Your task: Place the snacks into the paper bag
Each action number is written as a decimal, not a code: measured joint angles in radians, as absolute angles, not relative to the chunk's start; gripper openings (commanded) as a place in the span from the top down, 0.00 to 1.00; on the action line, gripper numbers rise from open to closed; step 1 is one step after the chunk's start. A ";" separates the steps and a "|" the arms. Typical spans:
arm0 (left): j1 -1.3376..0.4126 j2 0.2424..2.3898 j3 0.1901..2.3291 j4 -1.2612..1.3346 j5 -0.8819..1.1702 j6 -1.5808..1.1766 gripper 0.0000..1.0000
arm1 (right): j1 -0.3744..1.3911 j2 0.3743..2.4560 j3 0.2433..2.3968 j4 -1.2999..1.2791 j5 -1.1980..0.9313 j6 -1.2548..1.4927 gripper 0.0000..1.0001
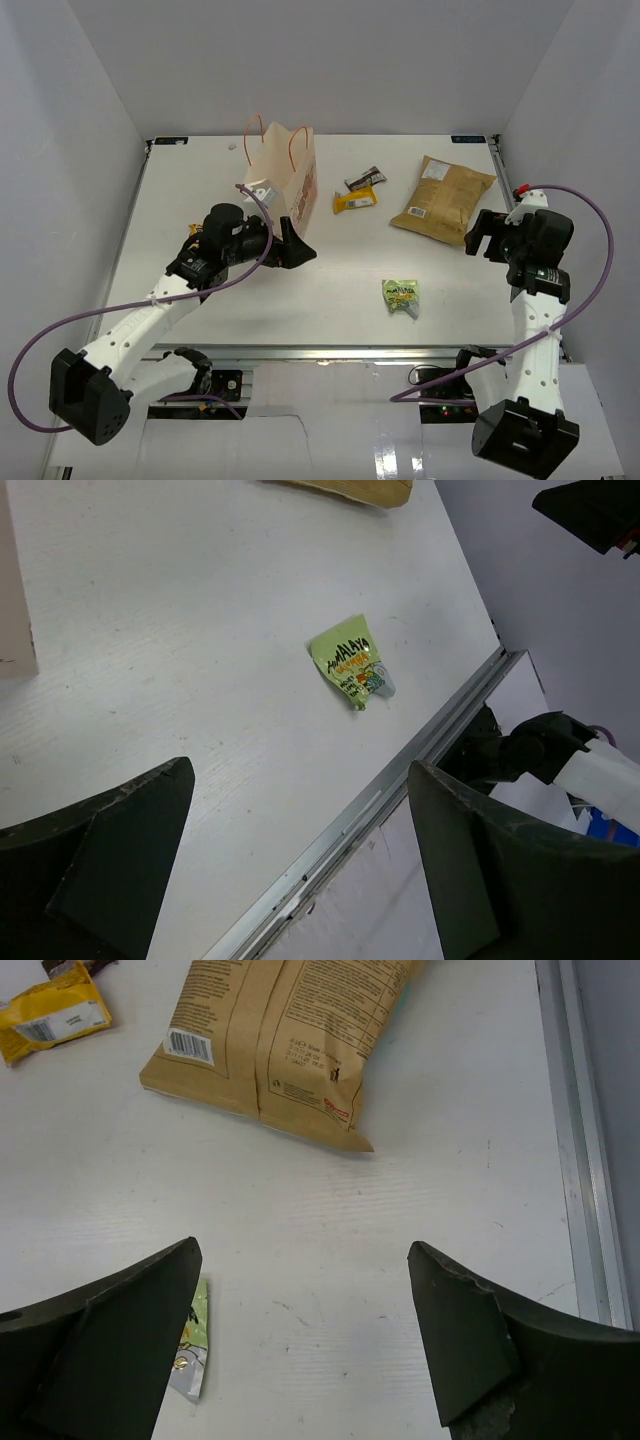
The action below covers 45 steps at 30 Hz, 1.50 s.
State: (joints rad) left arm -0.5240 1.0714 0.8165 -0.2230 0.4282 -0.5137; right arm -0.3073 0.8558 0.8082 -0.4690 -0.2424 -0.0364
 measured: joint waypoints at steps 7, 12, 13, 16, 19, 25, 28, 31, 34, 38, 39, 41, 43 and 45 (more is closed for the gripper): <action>-0.524 0.971 0.817 -0.275 0.382 -0.498 0.02 | -0.308 0.798 0.808 -0.500 -0.411 -0.224 0.10; -0.524 0.965 0.817 -0.311 0.323 -0.498 0.02 | -0.287 0.781 0.832 -0.703 -0.703 -0.591 0.10; -0.524 0.965 0.817 -0.317 0.312 -0.499 0.02 | -0.276 0.788 0.847 -0.751 -0.737 -0.662 0.10; -0.524 0.964 0.817 -0.334 0.290 -0.512 0.02 | -0.197 0.845 0.897 -0.888 -0.802 -0.845 0.10; -0.524 0.958 0.816 -0.345 0.280 -0.542 0.02 | -0.046 0.911 0.901 -0.954 -0.780 -0.922 0.09; -0.524 0.929 0.780 -0.342 0.282 -0.613 0.02 | 0.177 1.027 0.815 -0.911 -0.628 -0.906 0.00; -0.524 0.934 0.755 -0.340 0.301 -0.657 0.02 | 0.216 1.111 0.810 -0.864 -0.593 -0.889 0.04; -0.529 0.950 0.735 -0.329 0.319 -0.689 0.02 | 0.284 1.150 0.767 -0.777 -0.539 -0.865 0.09; -0.540 0.971 0.714 -0.317 0.330 -0.715 0.02 | 0.340 1.160 0.696 -0.689 -0.471 -0.842 0.14; -0.546 0.978 0.697 -0.310 0.335 -0.734 0.02 | 0.354 1.203 0.642 -0.603 -0.391 -0.841 0.22; -0.546 0.978 0.696 -0.308 0.336 -0.738 0.02 | 0.354 1.215 0.638 -0.588 -0.377 -0.842 0.24; -0.546 0.978 0.694 -0.305 0.337 -0.742 0.02 | 0.355 1.241 0.630 -0.552 -0.352 -0.850 0.31; -0.546 0.978 0.691 -0.301 0.336 -0.745 0.02 | 0.357 1.264 0.619 -0.524 -0.334 -0.858 0.39; -0.546 0.978 0.681 -0.294 0.336 -0.746 0.02 | 0.361 1.282 0.607 -0.501 -0.323 -0.873 0.46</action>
